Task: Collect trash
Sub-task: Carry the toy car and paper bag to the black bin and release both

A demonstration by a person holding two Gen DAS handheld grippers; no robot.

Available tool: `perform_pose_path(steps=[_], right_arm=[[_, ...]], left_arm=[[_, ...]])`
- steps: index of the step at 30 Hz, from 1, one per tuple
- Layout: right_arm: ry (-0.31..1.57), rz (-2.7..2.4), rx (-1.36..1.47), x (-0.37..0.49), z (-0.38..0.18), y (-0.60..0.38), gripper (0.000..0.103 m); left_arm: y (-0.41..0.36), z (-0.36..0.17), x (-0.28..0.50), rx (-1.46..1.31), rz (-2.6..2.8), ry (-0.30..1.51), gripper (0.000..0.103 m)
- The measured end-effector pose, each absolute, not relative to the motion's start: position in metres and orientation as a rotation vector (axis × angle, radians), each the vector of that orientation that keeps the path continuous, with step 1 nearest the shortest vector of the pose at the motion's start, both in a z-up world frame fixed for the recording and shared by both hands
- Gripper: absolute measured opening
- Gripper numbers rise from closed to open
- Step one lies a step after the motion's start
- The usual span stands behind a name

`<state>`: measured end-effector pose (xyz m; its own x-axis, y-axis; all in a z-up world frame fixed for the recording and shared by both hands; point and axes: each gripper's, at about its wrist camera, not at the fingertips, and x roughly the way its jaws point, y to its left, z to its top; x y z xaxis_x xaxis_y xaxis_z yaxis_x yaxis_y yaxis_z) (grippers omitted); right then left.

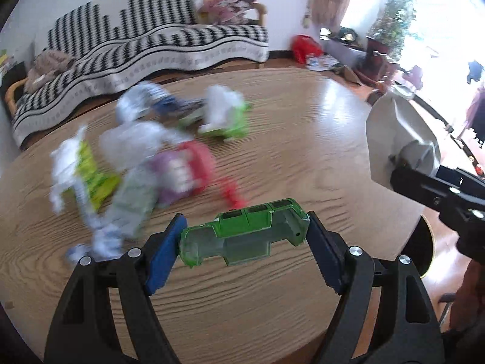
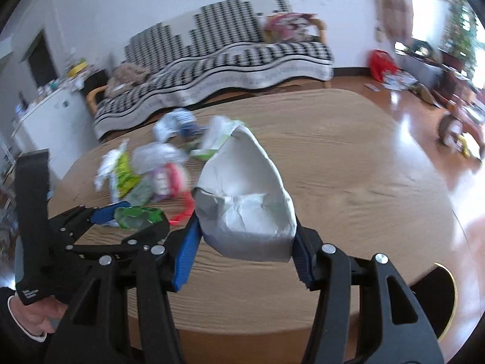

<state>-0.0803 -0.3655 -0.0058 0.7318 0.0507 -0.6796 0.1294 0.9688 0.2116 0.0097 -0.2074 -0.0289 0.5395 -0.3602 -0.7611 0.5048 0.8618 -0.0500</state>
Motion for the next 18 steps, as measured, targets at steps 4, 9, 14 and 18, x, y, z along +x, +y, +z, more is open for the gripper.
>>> perform_pose_path(steps=[4, 9, 14, 18], right_arm=[[0.742, -0.164, 0.307, -0.114, -0.009, -0.425, 0.054], [0.731, -0.340, 0.369, -0.165, -0.020, -0.501, 0.054], [0.754, -0.505, 0.464, -0.218, -0.044, -0.568, 0.054], [0.799, -0.595, 0.550, -0.250, -0.069, -0.612, 0.054]], left_arm=[[-0.266, -0.028, -0.007, 0.193, -0.612, 0.842, 0.077], [-0.338, -0.034, -0.032, 0.194, -0.764, 0.837, 0.077], [-0.405, -0.048, -0.060, 0.206, -0.902, 0.831, 0.077], [-0.459, -0.066, -0.092, 0.243, -1.027, 0.849, 0.077]])
